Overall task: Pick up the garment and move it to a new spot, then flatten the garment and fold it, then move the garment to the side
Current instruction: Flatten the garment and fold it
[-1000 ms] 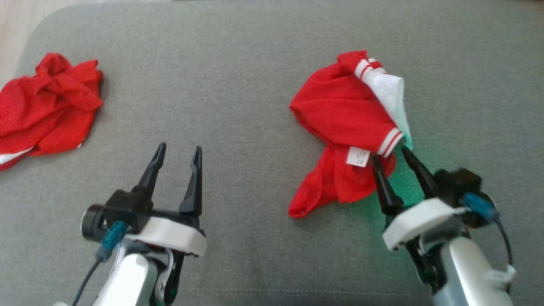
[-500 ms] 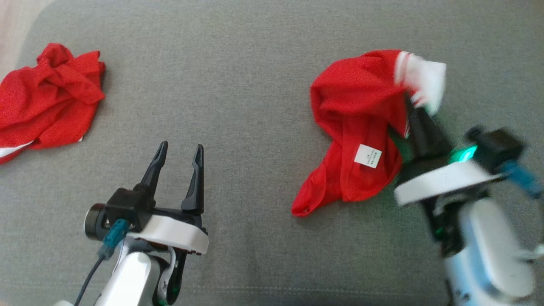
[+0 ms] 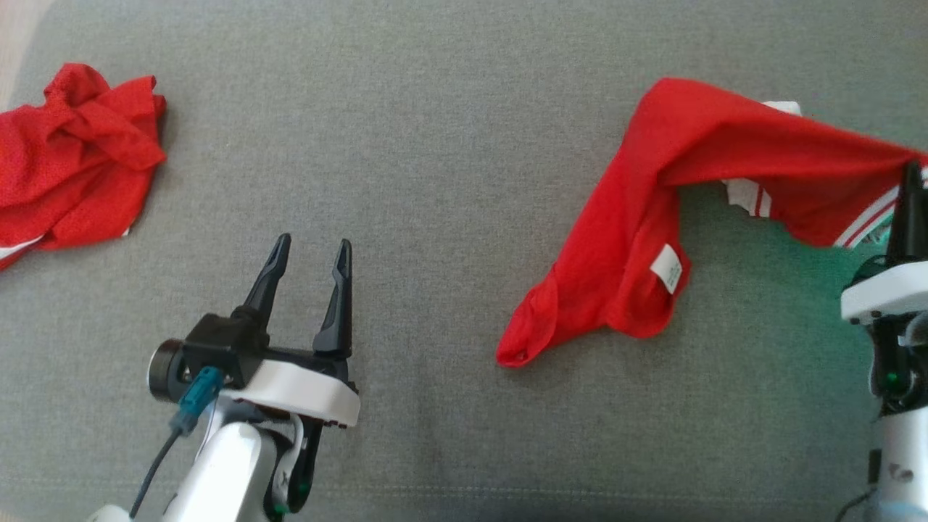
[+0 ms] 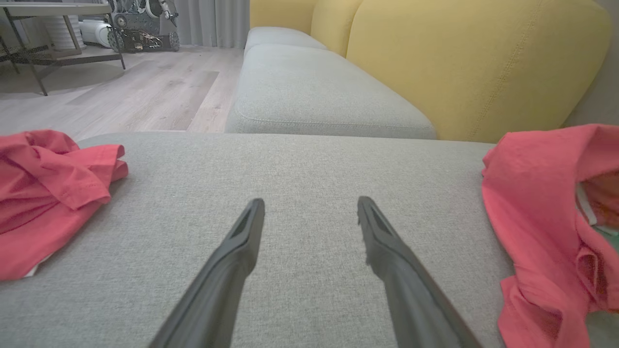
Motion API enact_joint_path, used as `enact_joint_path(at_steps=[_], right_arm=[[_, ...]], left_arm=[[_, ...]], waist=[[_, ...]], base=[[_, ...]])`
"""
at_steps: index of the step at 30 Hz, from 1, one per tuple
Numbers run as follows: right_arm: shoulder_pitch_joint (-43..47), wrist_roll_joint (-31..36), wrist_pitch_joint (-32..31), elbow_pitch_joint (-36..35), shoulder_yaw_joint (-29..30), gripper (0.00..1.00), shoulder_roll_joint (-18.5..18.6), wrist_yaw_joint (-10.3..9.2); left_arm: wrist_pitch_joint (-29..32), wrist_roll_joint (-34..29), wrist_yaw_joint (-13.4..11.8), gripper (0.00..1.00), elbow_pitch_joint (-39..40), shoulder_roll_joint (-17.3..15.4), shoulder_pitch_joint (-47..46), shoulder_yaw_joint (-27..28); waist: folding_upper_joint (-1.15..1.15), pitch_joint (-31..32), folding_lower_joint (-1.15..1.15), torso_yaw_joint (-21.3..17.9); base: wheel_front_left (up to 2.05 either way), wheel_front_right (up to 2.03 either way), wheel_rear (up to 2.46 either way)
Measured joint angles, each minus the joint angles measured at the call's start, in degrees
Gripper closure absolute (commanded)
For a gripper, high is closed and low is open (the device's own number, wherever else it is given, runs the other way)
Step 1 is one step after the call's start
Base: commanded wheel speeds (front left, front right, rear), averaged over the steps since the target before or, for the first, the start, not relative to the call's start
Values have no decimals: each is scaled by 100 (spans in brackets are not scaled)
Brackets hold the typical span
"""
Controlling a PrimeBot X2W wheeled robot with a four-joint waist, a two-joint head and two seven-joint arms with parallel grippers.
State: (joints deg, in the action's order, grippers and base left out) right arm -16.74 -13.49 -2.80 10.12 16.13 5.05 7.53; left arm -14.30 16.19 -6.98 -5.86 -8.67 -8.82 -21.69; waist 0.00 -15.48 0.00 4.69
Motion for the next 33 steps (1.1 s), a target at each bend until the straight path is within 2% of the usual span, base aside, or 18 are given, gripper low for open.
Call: enact_joint_path(at_steps=[5,6,7,8,12,17,21,26,33], right_arm=[[-366,-14,78,977,45,100,97,1],[-450,-22,120,1118,29,85,97,0],[-522,-23,162,1245,4,50,97,1],[-569,-23,222,1347,-26,0,99,0],[-609,-29,421,1625,-136,0,99,1],[-404,-38,578,1466,-352,0,94,1],[183,-38,586,956,-437,0,46,1],[975,21,455,-4,-594,0,-110,1],[1312,313,270,-1191,-917,0,-224,1]], left_arm=[[0,-5,56,0,-15,15,-115,4],[0,-8,88,0,-15,15,-141,12],[0,-8,93,0,-16,16,-156,12],[0,-8,93,0,-21,21,-169,12],[0,-78,94,0,-44,32,-183,27],[0,-97,94,0,-81,36,-172,51],[0,-97,93,0,-88,35,-97,135],[0,-97,87,0,-88,14,168,211],[0,-96,9,0,-55,-42,308,247]], waist=[[0,-102,0,33],[0,-117,0,34],[0,-127,0,33],[0,-129,0,30],[0,-75,0,5],[0,80,0,-37],[0,230,0,-86],[0,406,0,-169],[0,628,0,-273]], base=[[0,0,0],[0,0,0],[0,0,0],[0,0,0],[0,0,0],[0,0,0],[0,0,0],[0,0,0],[0,0,0]])
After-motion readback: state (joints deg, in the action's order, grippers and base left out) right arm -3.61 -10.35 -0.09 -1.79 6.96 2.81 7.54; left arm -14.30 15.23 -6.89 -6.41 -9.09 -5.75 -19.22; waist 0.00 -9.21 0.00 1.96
